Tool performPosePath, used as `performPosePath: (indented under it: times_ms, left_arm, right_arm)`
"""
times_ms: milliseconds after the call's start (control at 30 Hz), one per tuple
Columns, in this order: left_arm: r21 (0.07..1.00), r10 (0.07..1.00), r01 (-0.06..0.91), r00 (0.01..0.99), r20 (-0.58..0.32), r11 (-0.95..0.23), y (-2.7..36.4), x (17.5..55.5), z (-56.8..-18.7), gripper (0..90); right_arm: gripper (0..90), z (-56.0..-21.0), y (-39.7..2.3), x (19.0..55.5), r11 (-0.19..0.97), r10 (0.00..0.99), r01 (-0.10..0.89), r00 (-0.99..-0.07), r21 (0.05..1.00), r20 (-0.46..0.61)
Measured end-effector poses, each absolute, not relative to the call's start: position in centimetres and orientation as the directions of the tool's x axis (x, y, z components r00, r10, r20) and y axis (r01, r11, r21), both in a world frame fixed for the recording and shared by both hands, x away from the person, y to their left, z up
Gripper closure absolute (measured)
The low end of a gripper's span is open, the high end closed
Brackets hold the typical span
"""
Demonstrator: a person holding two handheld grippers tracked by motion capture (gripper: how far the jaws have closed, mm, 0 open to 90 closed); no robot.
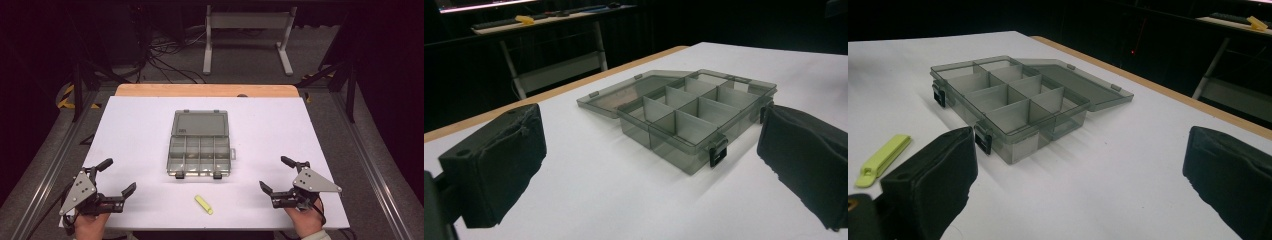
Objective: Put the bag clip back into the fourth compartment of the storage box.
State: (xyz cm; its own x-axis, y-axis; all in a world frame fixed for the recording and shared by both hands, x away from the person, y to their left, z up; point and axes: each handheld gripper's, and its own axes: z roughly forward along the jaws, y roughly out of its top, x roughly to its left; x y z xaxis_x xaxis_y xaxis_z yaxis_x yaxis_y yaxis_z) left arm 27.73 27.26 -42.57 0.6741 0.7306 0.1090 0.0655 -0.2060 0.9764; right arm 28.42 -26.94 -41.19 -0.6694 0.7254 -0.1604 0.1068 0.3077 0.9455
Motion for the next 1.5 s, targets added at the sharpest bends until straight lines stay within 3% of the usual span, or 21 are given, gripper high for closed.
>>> performPosePath:
  times_ms: [633, 1500]
  left_arm:
    - [0.975, 0.733, 0.086, 0.673, 0.094, -0.204, 27.2, 27.8, -42.6, 0.2]
    - [0.975, 0.73, 0.081, 0.677, 0.099, -0.208, 27.4, 27.7, -42.5, 0.1]
  right_arm:
    - [2.2, -40.9, -25.6, 28.9, 0.322, 0.7, 0.134, -0.701, 0.937, -0.14]
    - [0.7, -37.6, -16.4, 30.0, 0.41, 0.552, 0.128, -0.823, 0.903, -0.134]
